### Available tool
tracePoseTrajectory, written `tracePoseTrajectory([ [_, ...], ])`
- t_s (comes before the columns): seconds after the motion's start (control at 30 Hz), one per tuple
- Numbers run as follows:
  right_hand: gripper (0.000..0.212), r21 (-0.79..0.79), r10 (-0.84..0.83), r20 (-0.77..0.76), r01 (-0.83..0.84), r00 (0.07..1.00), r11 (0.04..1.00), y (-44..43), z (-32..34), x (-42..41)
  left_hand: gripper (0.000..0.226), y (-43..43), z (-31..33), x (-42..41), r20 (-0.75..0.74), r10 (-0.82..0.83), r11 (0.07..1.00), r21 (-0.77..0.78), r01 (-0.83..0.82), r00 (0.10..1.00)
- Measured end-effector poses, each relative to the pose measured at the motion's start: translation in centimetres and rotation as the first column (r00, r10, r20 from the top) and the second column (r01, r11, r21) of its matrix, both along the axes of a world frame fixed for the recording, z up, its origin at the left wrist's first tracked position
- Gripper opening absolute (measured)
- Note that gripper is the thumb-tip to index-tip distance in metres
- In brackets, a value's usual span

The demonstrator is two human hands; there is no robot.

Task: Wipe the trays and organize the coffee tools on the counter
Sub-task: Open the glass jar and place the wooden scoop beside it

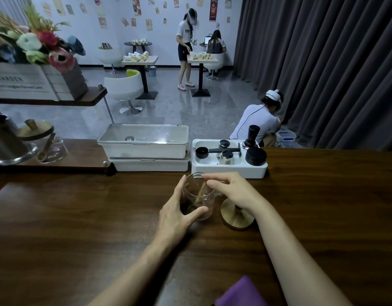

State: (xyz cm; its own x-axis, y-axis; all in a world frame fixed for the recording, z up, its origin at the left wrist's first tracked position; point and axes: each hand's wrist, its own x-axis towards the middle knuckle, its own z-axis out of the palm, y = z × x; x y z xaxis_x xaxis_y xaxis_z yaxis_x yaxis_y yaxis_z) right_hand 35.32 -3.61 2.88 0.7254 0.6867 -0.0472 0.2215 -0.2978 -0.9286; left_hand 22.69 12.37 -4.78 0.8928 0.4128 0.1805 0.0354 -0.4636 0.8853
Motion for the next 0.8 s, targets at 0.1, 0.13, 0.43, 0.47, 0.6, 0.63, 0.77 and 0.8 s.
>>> tracePoseTrajectory([
  [0.1,0.030,0.078,-0.058,0.011,0.056,0.998,0.995,-1.5,-0.7,-0.4,0.103,0.0,0.0,0.1,-0.010,0.011,1.000,0.025,-0.011,1.000],
  [0.13,0.031,0.093,-0.098,0.010,0.097,0.995,0.991,-2.1,-1.0,-0.5,0.103,0.1,-0.1,0.2,-0.013,0.016,0.999,0.030,-0.016,1.000],
  [0.43,0.042,-0.097,-0.329,0.168,0.347,0.929,0.933,-8.4,-5.9,-1.7,0.103,-0.1,-0.3,0.2,-0.033,0.055,0.995,0.081,-0.052,0.998],
  [0.47,0.041,-0.096,-0.316,0.175,0.336,0.932,0.937,-8.4,-6.2,-1.8,0.103,-0.1,-0.3,0.1,-0.033,0.057,0.995,0.082,-0.054,0.998],
  [0.6,0.038,-0.096,-0.295,0.172,0.314,0.940,0.945,-8.5,-6.8,-1.9,0.103,-0.2,-0.2,0.0,-0.039,0.065,0.995,0.075,-0.062,0.997],
  [0.63,0.038,-0.110,-0.281,0.177,0.303,0.943,0.947,-8.4,-6.9,-2.1,0.103,-0.3,-0.2,0.0,-0.038,0.064,0.995,0.074,-0.061,0.997],
  [0.77,0.033,-0.175,-0.260,0.249,0.308,0.933,0.935,-7.8,-7.3,-2.6,0.102,-0.4,-0.2,-0.1,-0.027,0.063,0.996,0.058,-0.061,0.998],
  [0.8,0.031,-0.161,-0.266,0.250,0.311,0.931,0.937,-7.8,-7.3,-2.6,0.102,-0.4,-0.1,-0.1,-0.027,0.064,0.996,0.059,-0.062,0.998],
])
